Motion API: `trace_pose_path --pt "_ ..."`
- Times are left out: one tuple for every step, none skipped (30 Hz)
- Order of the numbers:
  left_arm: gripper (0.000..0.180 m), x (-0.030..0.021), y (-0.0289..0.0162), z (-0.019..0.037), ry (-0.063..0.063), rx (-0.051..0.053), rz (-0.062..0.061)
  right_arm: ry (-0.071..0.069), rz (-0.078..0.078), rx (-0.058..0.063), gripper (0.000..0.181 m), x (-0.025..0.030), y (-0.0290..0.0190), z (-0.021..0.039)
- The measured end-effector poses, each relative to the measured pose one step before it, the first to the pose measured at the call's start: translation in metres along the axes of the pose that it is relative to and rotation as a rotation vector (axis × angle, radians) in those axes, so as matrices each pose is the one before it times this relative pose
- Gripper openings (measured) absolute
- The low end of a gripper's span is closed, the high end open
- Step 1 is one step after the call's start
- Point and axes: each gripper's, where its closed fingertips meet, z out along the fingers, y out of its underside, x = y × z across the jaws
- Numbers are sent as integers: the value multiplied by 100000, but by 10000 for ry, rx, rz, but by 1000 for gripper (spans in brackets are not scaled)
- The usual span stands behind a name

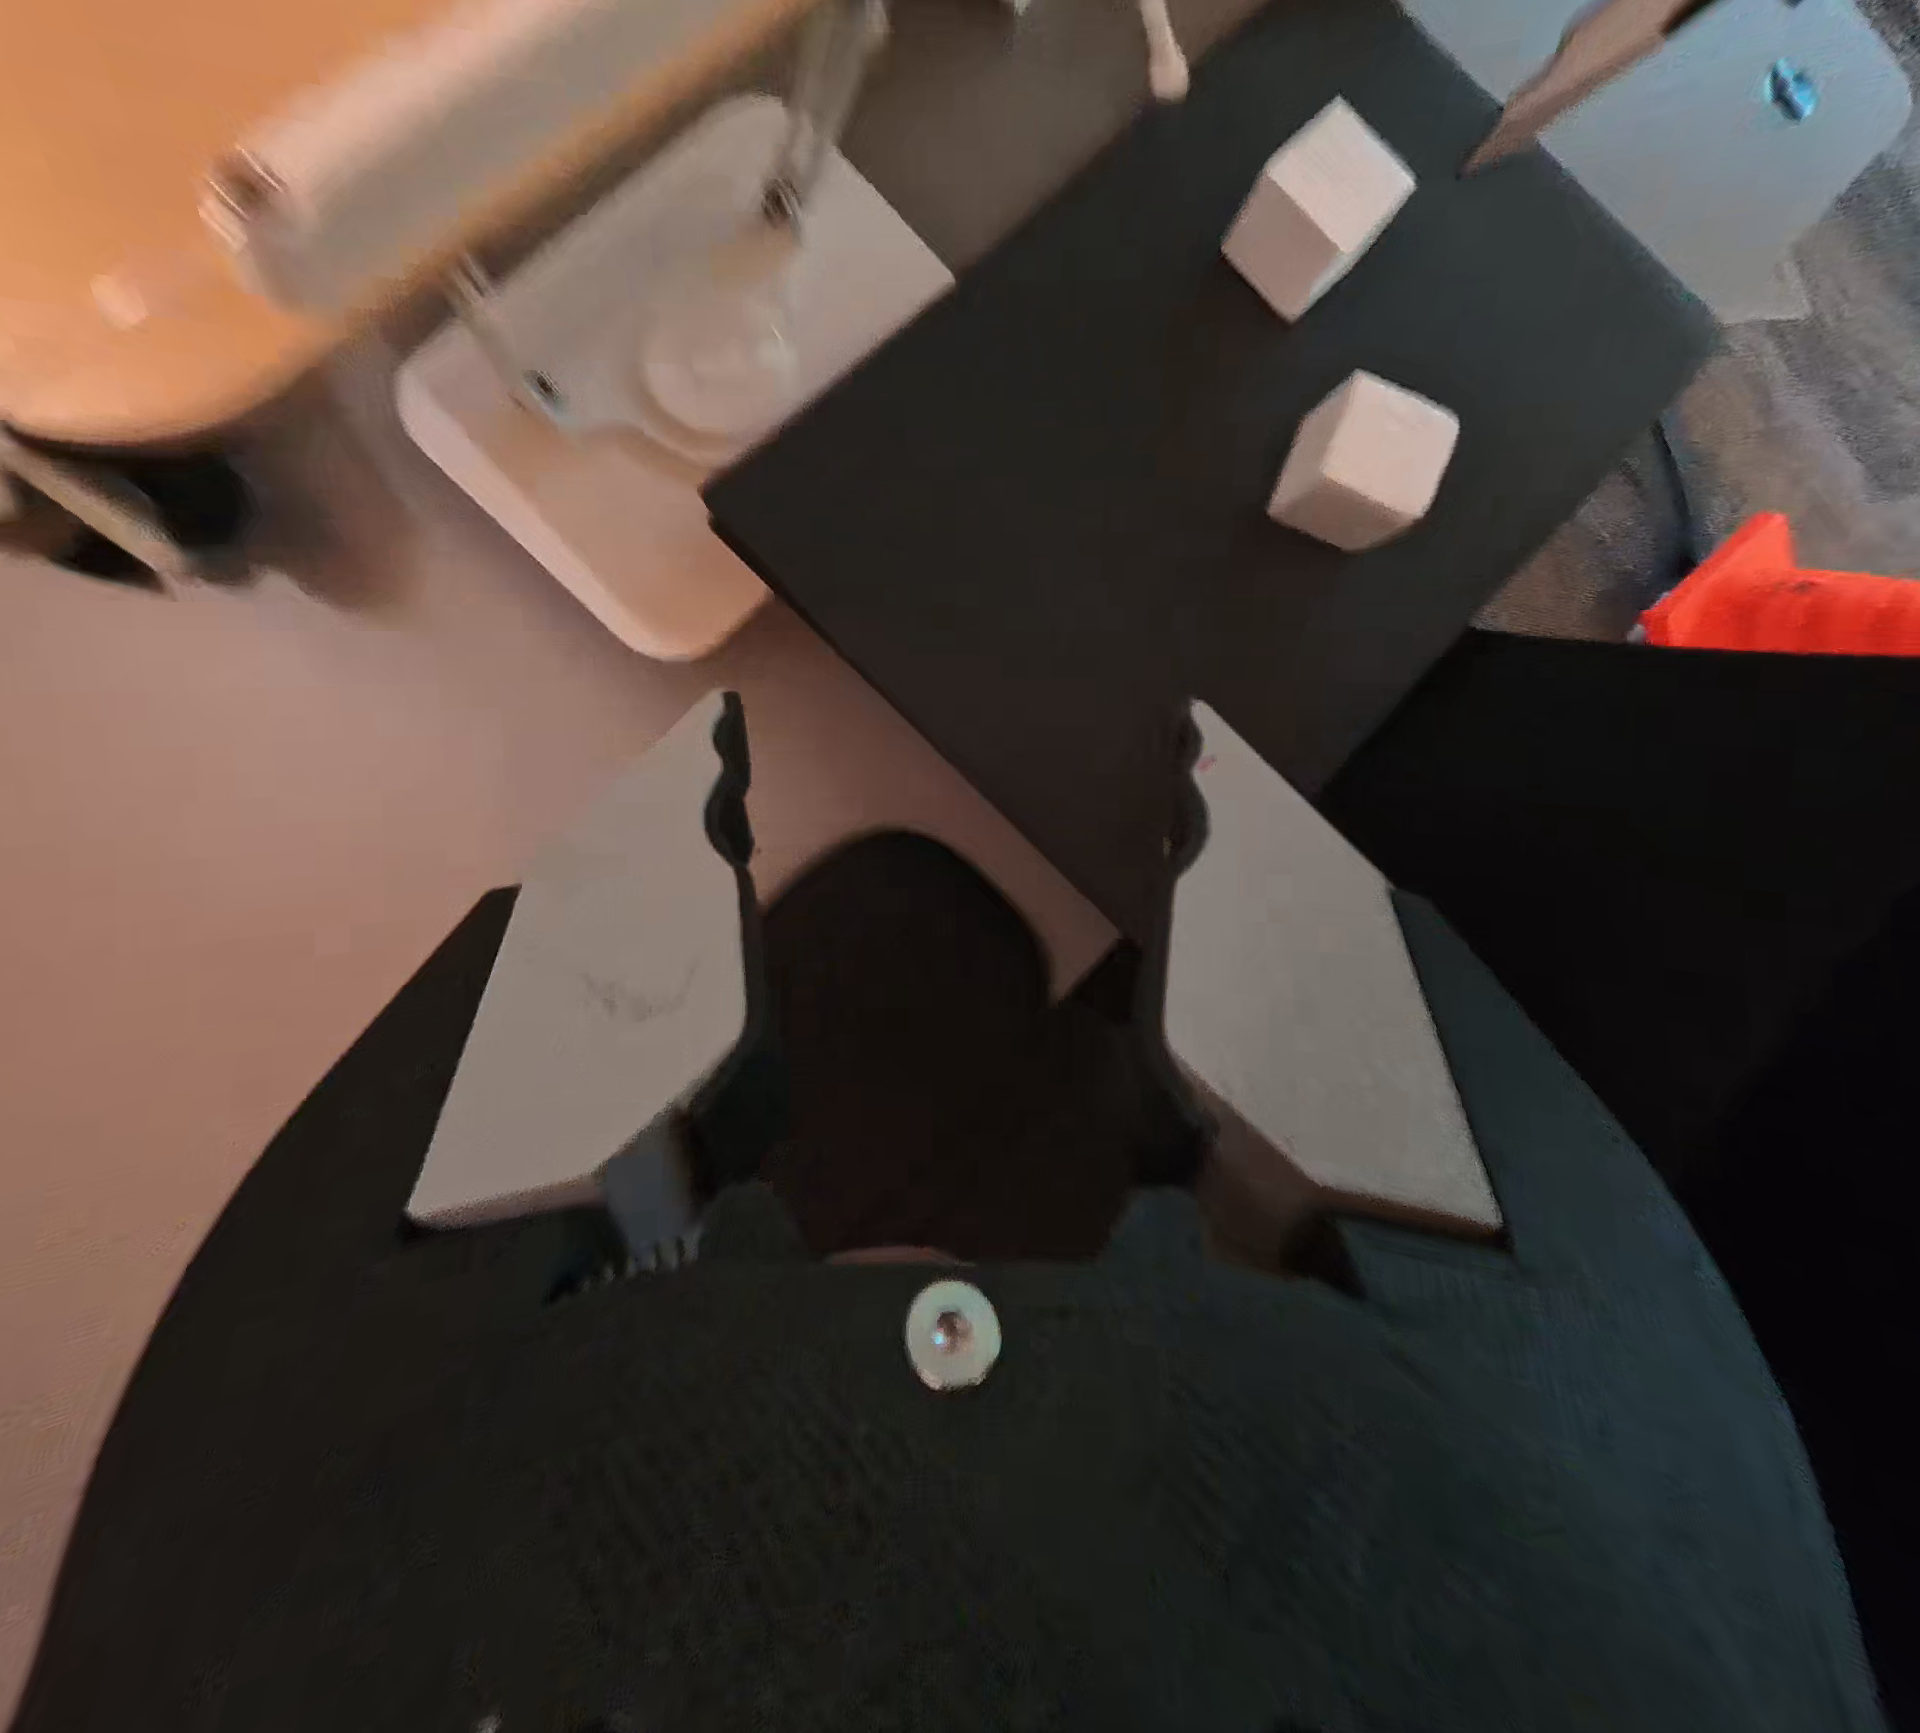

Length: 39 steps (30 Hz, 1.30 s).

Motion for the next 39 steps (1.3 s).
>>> trace_pose_path --pt "78 970 1713 656 -4 -146 -240 -215 -323 -224 78 -135 158 768" --pt "77 926 1487 724 38 -28 -285 -159 -319 -218 78 -127 137 752" --pt "75 991 1232 765 164 67 -309 -155 -260 -200 78 -150 131 789" --pt "74 988 1044 735 272 53 -317 -207 -150 -148 79 -242 66 783" --pt "74 731 852 674 220 23 -291 -191 -77 -109 80 -199 25 759" --pt "73 422 651 574 107 19 -217 -105 -61 -158 78 -66 127 687" --pt "73 303 435 480 82 48 -152 -14 -73 -267 68 72 301 626" --pt "72 232 260 368 94 94 -90 -62 -76 -286 55 -22 297 457" --pt "69 -88 362 332 -55 14 -105 -58 49 -218 55 9 111 128" --pt "64 -613 723 336 -314 -234 -185 -65 170 -202 55 58 -52 -393" --pt "65 -723 799 347 -355 -263 -192 -45 144 -26 55 122 -359 -1030" --pt "65 -686 599 293 -318 -81 -159 104 113 295 55 367 -917 -1742" --pt "64 -560 377 216 -265 67 -74 194 135 508 55 591 -1453 -2342" --pt "61 -429 239 143 -232 120 -6 197 98 625 54 728 -1990 -2728" --pt "59 -279 42 113 -195 159 66 214 -20 704 55 839 -2571 -2860" --pt "57 -197 -108 71 -213 170 162 228 -144 663 55 931 -2954 -2696" --pt "57 -141 -246 42 -232 197 260 248 -232 486 54 1082 -3046 -2295" --pt "56 -74 -348 19 -212 210 321 325 -277 266 55 1351 -2904 -1785" --pt "54 -29 -305 6 -181 176 309 336 -299 129 55 1539 -2699 -1263" --pt "52 51 -232 33 -90 127 262 263 -257 40 54 1597 -2402 -766" --pt "51 181 -158 70 13 120 210 98 -169 -99 54 1487 -1978 -258" --pt "51 151 -57 93 45 83 134 -60 -46 -226 54 1266 -1598 184" --pt "51 10 12 91 -12 54 60 -138 48 -286 54 1058 -1373 526" --pt "51 -8 0 43 4 52 9 -144 73 -293 54 859 -1227 753" --pt "52 15 -73 -25 39 69 -31 -166 33 -307 54 612 -1047 868" --pt "52 -97 -227 -130 -20 172 -50 -95 -35 -387 55 566 -723 929" --pt "51 -104 -312 -199 -23 236 -63 74 -97 -450 55 689 -400 917" --pt "51 -45 -208 -161 29 174 -95 102 -90 -431 54 621 -174 896" --pt "51 2 -99 -92 86 114 -127 -46 -37 -340 55 255 -132 800" --pt "51 -1 -86 -69 92 134 -134 -95 -17 -229 55 30 -153 666" --pt "52 -75 -112 -81 52 156 -127 -20 -78 -173 55 -24 -125 520" --pt "52 -106 -136 -118 14 137 -112 120 -145 -136 55 89 -56 388" --pt "52 -19 -177 -116 45 118 -87 175 -161 -106 55 141 -12 322" --pt "52 9 -209 -119 49 115 -46 142 -119 -98 55 118 39 269" --pt "52 -21 -207 -97 -5 122 5 112 -38 -88 56 126 72 216" --pt "52 20 -83 -7 14 49 15 -12 19 -55 57 -18 68 155" --pt "52 56 75 62 46 -54 -2 -42 79 7 60 -60 -4 48" --pt "52 35 71 77 26 -42 16 -20 88 53 62 -53 -17 -112" --pt "52 27 14 63 10 -13 37 43 74 99 65 -18 -2 -320"
